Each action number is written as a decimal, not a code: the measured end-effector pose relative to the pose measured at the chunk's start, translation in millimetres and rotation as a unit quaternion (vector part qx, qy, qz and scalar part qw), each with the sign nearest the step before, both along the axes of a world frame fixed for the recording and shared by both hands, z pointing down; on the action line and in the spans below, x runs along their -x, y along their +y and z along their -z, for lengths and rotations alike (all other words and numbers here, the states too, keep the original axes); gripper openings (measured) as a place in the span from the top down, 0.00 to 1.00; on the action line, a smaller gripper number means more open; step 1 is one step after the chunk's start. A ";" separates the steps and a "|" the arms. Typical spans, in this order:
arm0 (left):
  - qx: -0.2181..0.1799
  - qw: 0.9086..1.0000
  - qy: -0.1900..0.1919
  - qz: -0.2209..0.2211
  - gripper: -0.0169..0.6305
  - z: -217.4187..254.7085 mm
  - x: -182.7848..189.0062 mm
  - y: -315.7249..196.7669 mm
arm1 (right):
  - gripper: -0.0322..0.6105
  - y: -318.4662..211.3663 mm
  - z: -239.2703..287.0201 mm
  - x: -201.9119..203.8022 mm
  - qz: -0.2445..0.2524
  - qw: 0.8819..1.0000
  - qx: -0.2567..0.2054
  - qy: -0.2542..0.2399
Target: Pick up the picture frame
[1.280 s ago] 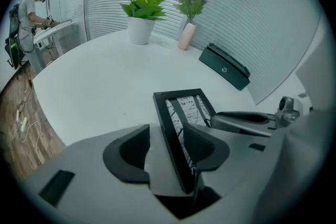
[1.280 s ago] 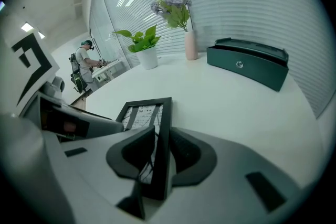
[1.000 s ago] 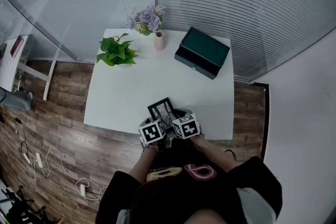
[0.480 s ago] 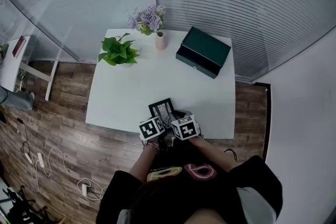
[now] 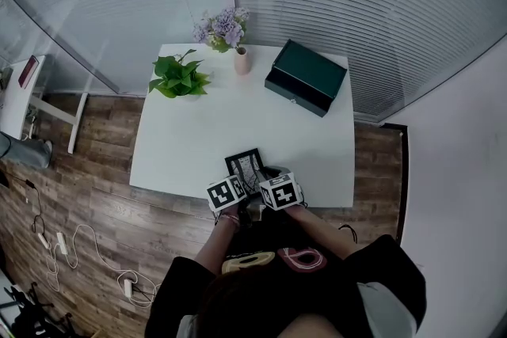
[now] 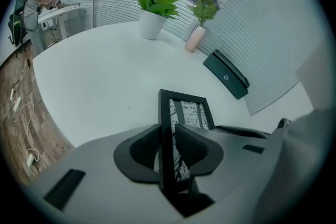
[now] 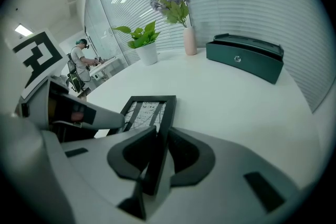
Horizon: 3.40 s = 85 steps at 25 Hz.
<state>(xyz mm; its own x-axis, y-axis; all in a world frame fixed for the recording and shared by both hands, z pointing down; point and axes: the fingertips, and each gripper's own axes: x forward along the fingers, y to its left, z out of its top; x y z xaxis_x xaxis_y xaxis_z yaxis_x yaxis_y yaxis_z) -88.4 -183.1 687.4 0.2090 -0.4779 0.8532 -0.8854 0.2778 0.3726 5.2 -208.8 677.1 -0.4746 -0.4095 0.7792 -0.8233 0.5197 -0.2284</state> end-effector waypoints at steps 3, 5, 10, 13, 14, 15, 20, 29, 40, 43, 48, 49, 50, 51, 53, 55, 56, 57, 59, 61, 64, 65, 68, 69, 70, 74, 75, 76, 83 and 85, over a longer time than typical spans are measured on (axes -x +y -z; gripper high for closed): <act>0.001 1.000 0.003 -0.001 0.82 -0.4 0.5 1.0 | 0.83 0.5 -0.6 0.1 0.000 1.000 0.003 0.003; 0.001 1.000 0.003 -0.003 0.83 0.6 0.8 1.9 | 0.83 0.9 0.5 0.4 -0.002 1.000 0.000 0.008; -0.004 1.000 0.005 0.000 0.84 2.0 1.0 5.6 | 0.83 1.8 1.4 0.3 -0.004 1.000 -0.005 0.010; -0.011 1.000 0.006 0.000 0.85 5.3 2.0 4.4 | 0.84 0.9 4.0 0.8 -0.005 1.000 -0.010 0.012; -0.013 1.000 0.005 -0.001 0.85 6.8 2.2 4.4 | 0.84 1.0 5.4 1.2 -0.004 1.000 -0.012 0.012; -0.016 1.000 0.004 -0.002 0.85 8.5 2.3 4.4 | 0.84 1.0 6.8 1.8 -0.003 1.000 -0.013 0.011; -0.035 0.999 -0.010 -0.015 0.85 18.3 3.6 -0.5 | 0.84 -2.8 15.6 3.5 -0.012 1.000 -0.027 0.006; -0.095 0.995 -0.010 -0.017 0.85 51.9 8.6 -19.3 | 0.84 -19.3 50.4 7.2 -0.017 0.996 -0.090 0.004; -0.159 0.987 -0.030 -0.024 0.85 94.3 18.7 -30.4 | 0.84 -28.1 91.8 15.9 -0.029 0.989 -0.145 -0.017; -0.175 0.984 -0.034 -0.027 0.85 105.4 21.8 -33.3 | 0.84 -30.5 103.3 18.7 -0.032 0.987 -0.159 -0.023; -0.197 0.979 -0.040 -0.023 0.85 124.2 29.8 -33.3 | 0.84 -30.6 122.2 26.5 -0.026 0.982 -0.186 -0.031; -0.202 0.978 -0.045 -0.024 0.85 128.3 31.1 -33.1 | 0.84 -30.1 125.4 27.6 -0.026 0.981 -0.189 -0.033; -0.209 0.976 -0.050 -0.027 0.85 132.4 32.2 -33.1 | 0.84 -29.7 128.7 28.5 -0.026 0.980 -0.192 -0.035; -0.215 0.975 -0.056 -0.031 0.85 136.5 33.2 -33.4 | 0.84 -29.5 132.1 29.5 -0.026 0.980 -0.196 -0.037; -0.228 0.971 -0.066 -0.038 0.85 143.8 35.1 -34.8 | 0.84 -29.8 138.7 31.5 -0.027 0.977 -0.206 -0.038; -0.237 0.968 -0.066 -0.039 0.85 150.4 37.3 -35.9 | 0.84 -30.7 145.7 33.2 -0.028 0.975 -0.218 -0.037; -0.241 0.968 -0.061 -0.037 0.85 153.6 38.4 -36.0 | 0.84 -30.9 149.4 33.9 -0.029 0.974 -0.223 -0.038; -0.243 0.968 -0.056 -0.034 0.85 157.1 39.4 -36.0 | 0.84 -30.9 153.3 34.8 -0.028 0.973 -0.227 -0.041; -0.251 0.966 -0.053 -0.032 0.85 165.6 41.6 -35.8 | 0.84 -30.4 161.7 37.1 -0.028 0.970 -0.236 -0.048; -0.262 0.963 -0.060 -0.033 0.85 174.6 44.5 -36.4 | 0.84 -30.5 169.5 40.0 -0.029 0.967 -0.246 -0.054; -0.279 0.957 -0.070 -0.036 0.85 185.5 48.3 -38.6 | 0.84 -32.6 180.4 44.1 -0.028 0.962 -0.266 -0.054; -0.283 0.956 -0.071 -0.036 0.85 189.4 48.9 -38.8 | 0.84 -33.0 185.3 45.1 -0.026 0.959 -0.276 -0.052; -0.299 0.951 -0.070 -0.034 0.85 205.1 51.7 -39.2 | 0.84 -33.4 203.2 48.5 -0.023 0.953 -0.298 -0.056; -0.306 0.949 -0.073 -0.035 0.85 210.6 52.9 -40.0 | 0.84 -33.8 208.0 49.2 -0.024 0.951 -0.302 -0.058; -0.313 0.946 -0.077 -0.036 0.85 215.5 54.0 -40.8 | 0.84 -34.1 211.7 49.8 -0.024 0.950 -0.306 -0.059; -0.333 0.938 -0.089 -0.037 0.85 230.4 58.2 -41.1 | 0.84 -33.7 225.5 54.9 -0.022 0.944 -0.323 -0.066; -0.338 0.936 -0.091 -0.037 0.85 233.6 59.2 -41.2 | 0.84 -33.9 228.6 56.1 -0.022 0.943 -0.326 -0.068; -0.341 0.935 -0.092 -0.037 0.85 236.6 60.3 -41.4 | 0.84 -34.4 230.8 56.7 -0.022 0.941 -0.330 -0.070; -0.362 0.926 -0.103 -0.034 0.85 254.8 67.6 -43.9 | 0.84 -37.3 248.5 63.5 -0.019 0.934 -0.347 -0.081; -0.364 0.925 -0.104 -0.032 0.85 256.8 69.1 -43.9 | 0.84 -37.7 252.1 65.3 -0.017 0.933 -0.350 -0.083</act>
<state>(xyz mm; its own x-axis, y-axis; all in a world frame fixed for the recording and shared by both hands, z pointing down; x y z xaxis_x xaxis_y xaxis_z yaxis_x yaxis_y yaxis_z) -157.5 -227.0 430.6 0.1248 -0.9339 0.3351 -0.9651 -0.0358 0.2595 -60.1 -246.4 425.0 -0.5422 -0.8076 0.2319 -0.8258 0.5632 0.0307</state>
